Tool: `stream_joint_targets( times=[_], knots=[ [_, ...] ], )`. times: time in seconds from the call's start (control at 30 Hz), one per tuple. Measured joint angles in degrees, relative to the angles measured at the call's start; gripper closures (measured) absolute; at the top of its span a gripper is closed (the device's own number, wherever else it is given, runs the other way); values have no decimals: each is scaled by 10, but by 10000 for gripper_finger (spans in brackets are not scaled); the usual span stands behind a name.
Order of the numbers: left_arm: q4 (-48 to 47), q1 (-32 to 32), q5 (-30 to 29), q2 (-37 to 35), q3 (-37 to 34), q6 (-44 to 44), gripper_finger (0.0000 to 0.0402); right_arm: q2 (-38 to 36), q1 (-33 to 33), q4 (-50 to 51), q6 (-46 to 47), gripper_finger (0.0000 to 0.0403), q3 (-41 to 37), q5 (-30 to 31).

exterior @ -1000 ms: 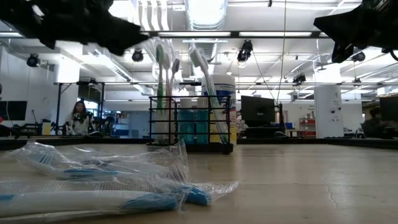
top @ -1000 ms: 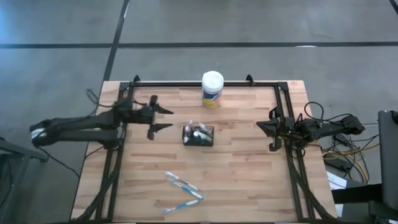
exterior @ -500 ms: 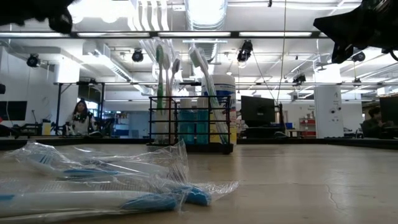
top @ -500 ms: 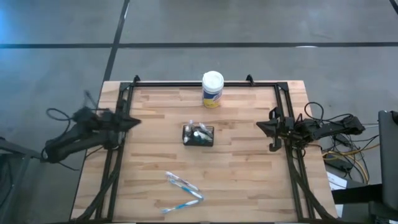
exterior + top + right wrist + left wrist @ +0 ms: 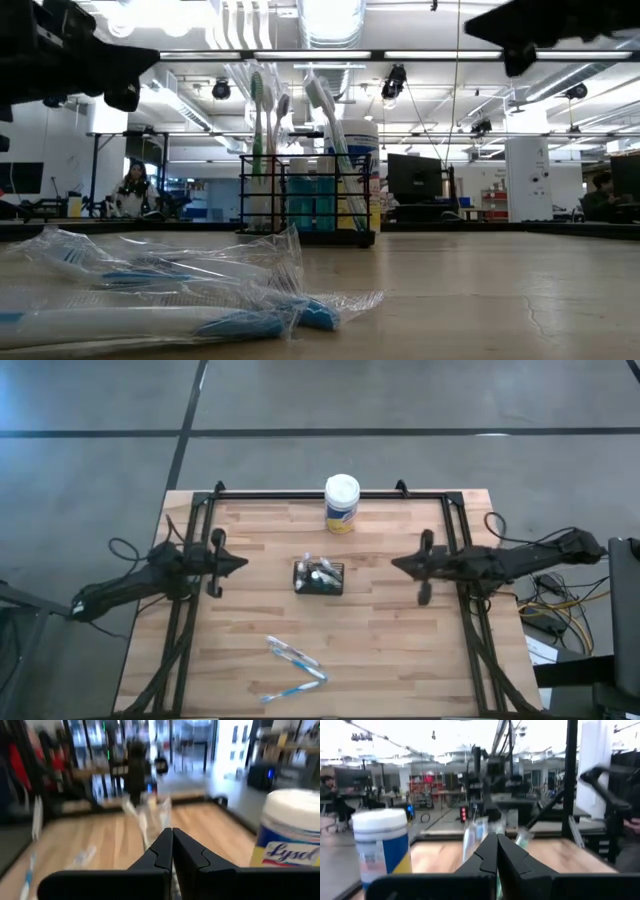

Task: Pick & Place toothbrushing station
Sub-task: Put the violet toothbrush into the black wire organizer

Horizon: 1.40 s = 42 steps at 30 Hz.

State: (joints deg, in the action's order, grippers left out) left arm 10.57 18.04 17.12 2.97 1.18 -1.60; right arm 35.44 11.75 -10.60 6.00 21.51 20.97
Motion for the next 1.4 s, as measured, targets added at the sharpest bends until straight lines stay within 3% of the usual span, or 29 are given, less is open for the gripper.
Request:
stream_joint_targets(
  times=[0.13,0.27,0.37,0.5,0.7,1.0,1.27,1.4],
  knots=[
    [-3,0,-7,1,-6,2,395,151,11,71,5,394,114,-4],
    [-9,0,-7,0,-6,2,397,286,28,88,5,394,215,-79],
    [-7,1,-7,0,-5,3,397,373,46,91,25,394,291,-103],
    [-14,1,-7,0,-5,3,394,482,76,155,55,394,399,-99],
    [-31,1,-7,0,-5,-5,395,621,119,252,130,394,544,-47],
    [-36,1,-7,0,-5,-40,390,793,122,338,267,393,698,-65],
    [-69,0,-7,0,-5,-76,388,936,112,460,305,329,864,-136],
    [-80,0,-7,0,-5,-80,388,1002,110,528,299,282,965,-134]
  ],
)
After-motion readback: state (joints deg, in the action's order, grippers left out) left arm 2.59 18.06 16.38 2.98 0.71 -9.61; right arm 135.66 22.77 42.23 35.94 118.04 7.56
